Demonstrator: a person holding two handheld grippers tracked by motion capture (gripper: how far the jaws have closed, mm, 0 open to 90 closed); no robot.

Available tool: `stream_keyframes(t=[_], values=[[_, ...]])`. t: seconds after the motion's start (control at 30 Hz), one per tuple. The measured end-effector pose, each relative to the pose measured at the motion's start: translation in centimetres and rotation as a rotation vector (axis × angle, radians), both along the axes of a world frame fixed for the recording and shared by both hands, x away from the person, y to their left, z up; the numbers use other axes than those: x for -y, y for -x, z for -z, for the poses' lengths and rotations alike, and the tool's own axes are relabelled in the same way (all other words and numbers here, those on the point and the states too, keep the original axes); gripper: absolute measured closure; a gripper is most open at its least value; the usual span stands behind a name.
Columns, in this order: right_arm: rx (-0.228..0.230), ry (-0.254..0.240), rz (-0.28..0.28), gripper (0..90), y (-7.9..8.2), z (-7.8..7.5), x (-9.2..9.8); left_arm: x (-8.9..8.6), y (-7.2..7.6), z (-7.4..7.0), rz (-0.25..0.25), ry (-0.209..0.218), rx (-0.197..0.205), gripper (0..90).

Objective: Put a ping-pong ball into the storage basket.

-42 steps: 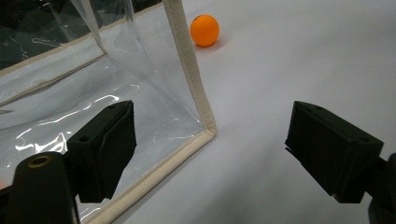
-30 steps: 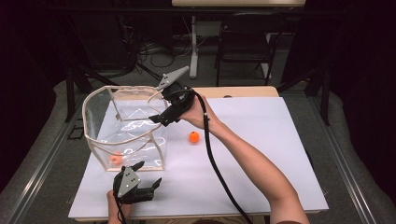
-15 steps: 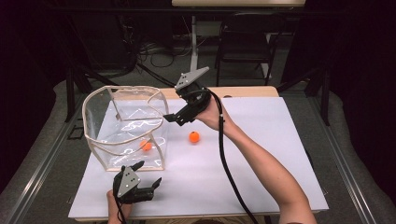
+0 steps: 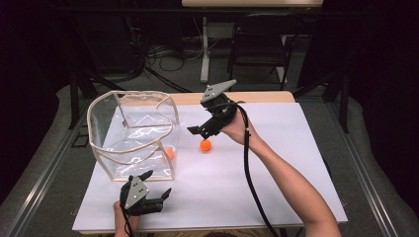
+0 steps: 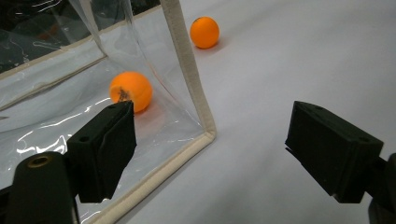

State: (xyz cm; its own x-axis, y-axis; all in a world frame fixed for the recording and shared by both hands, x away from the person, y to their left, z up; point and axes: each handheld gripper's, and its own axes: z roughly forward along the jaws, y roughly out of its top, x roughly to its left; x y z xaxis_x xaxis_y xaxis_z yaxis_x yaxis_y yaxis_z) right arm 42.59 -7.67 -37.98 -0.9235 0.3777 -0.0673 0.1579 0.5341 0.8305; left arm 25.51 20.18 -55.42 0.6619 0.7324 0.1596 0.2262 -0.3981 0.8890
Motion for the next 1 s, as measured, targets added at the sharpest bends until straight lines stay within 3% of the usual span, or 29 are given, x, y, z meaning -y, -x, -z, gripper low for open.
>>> stream_keyframes(t=[1.0], values=[[0.000,-0.004,0.074,0.0,0.9,4.5,4.5,-0.1,0.2,0.0,-0.009,0.003,0.002,16.0]])
